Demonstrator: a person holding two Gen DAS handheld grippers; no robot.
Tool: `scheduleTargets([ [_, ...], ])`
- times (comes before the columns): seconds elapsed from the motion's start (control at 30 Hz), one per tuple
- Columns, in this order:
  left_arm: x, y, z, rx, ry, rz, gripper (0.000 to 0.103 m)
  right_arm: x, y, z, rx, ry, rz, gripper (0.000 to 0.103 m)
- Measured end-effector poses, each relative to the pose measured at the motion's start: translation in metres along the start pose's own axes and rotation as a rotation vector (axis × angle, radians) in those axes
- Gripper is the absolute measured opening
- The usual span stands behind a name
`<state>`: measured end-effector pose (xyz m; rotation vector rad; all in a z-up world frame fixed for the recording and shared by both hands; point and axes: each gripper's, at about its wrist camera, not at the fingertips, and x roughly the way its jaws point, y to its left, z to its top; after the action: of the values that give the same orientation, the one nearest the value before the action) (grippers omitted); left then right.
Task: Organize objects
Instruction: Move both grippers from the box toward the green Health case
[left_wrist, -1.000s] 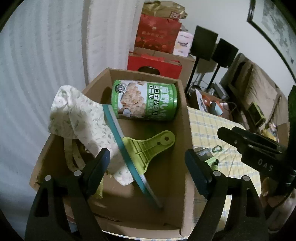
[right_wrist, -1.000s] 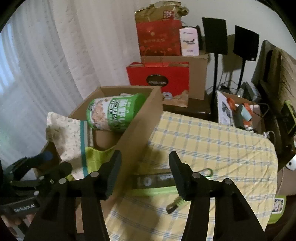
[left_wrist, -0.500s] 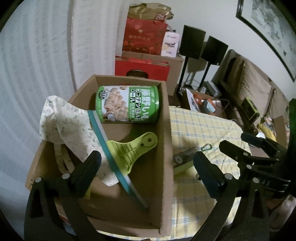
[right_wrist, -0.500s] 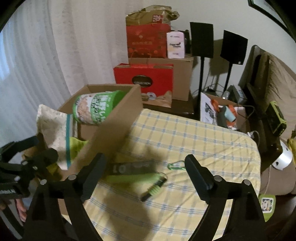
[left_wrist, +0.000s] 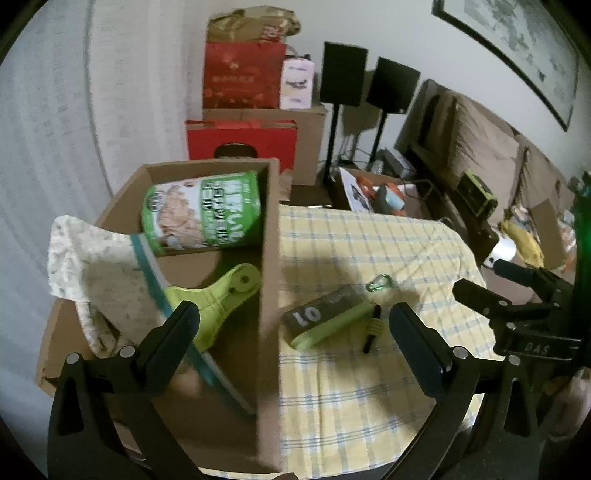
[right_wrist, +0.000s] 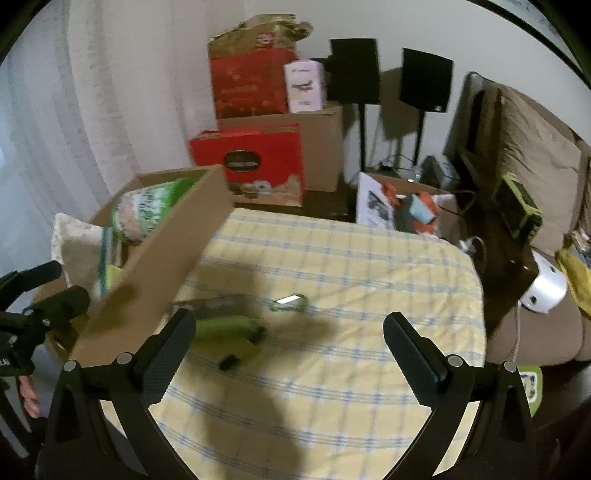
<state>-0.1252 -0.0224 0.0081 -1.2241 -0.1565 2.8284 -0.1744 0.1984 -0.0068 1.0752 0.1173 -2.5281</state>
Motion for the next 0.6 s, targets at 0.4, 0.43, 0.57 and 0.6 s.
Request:
scheduleTargets([
  [0.4, 0.033, -0.043, 0.004, 0.179, 0.093, -0.051, 0.103, -0.01, -0.051, -0.022, 0.098, 0.007, -0.021, 0.102],
  [0.43, 0.037, -0.047, 0.005, 0.203, 0.103, -0.051, 0.103, -0.01, -0.053, -0.023, 0.102, 0.007, -0.02, 0.102],
  [0.57, 0.052, -0.061, 0.01, 0.295, 0.149, -0.071, 0.102, -0.01, -0.061, -0.027, 0.119, 0.01, -0.011, 0.102],
  [0.6, 0.056, -0.064, 0.011, 0.315, 0.16, -0.076, 0.102, -0.009, -0.062, -0.027, 0.121, 0.011, -0.008, 0.102],
])
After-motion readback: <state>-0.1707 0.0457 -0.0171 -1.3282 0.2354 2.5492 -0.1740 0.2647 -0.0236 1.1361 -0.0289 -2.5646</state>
